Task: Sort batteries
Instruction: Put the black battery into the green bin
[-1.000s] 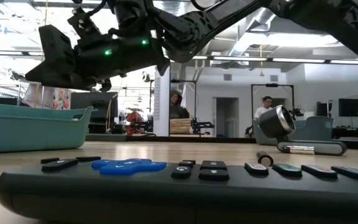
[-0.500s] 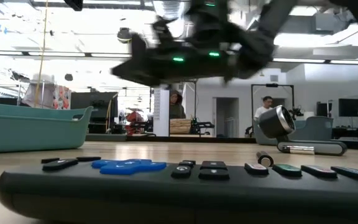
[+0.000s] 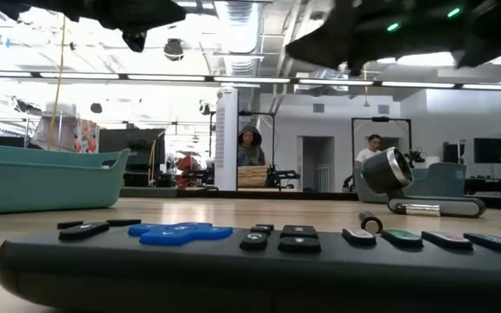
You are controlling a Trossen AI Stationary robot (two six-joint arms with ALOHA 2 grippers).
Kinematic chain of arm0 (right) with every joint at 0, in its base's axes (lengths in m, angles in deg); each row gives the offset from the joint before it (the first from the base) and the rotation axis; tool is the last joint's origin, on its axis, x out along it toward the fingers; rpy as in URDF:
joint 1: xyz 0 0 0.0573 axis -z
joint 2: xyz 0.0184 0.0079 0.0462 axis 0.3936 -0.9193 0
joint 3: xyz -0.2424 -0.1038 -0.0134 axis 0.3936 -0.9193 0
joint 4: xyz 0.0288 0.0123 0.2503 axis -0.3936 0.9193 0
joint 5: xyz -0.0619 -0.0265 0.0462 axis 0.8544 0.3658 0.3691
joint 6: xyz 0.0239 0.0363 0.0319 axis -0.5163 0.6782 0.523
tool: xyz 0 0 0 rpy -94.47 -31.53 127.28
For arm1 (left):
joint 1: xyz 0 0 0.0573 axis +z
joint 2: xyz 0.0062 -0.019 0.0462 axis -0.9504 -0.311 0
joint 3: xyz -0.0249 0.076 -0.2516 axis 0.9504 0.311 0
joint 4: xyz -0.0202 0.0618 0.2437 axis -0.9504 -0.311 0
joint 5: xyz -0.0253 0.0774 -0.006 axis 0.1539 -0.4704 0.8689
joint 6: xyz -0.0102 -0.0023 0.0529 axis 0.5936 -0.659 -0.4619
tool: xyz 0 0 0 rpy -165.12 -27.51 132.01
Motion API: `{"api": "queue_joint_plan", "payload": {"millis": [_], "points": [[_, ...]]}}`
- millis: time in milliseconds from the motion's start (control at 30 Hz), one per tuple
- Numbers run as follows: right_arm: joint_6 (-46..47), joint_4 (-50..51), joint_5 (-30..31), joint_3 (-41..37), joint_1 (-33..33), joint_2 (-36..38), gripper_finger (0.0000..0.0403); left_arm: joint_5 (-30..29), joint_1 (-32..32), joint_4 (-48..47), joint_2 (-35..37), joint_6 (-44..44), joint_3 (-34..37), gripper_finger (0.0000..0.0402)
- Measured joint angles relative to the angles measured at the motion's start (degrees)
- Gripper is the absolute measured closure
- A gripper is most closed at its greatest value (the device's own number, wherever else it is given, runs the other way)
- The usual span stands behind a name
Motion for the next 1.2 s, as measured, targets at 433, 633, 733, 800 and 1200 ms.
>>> {"api": "queue_joint_plan", "payload": {"millis": [433, 633, 733, 800, 1200], "points": [[-10.59, 14.70, 16.39, -7.12, -11.23, 26.12, 0.0294, 2.69, 0.59, -0.16, -22.86, -3.84, -9.81, 0.0359], [-10.22, 16.84, 19.11, -7.25, -13.46, 28.48, 0.0294, 4.95, 1.57, -1.22, -36.51, -0.40, -20.85, 0.0329], [-9.88, 17.05, 19.12, -7.25, -13.58, 28.34, 0.0294, 6.83, 2.63, -7.22, -42.83, 3.10, -27.94, 0.0324], [-9.39, 17.07, 19.13, -7.25, -13.58, 28.34, 0.0294, 6.50, 2.80, -11.61, -46.63, 4.36, -32.07, 0.0323], [-12.75, 17.41, 27.13, -7.25, -19.37, 31.05, 0.0294, 1.59, 2.05, -14.34, -58.41, 17.47, -42.98, 0.0315]]}}
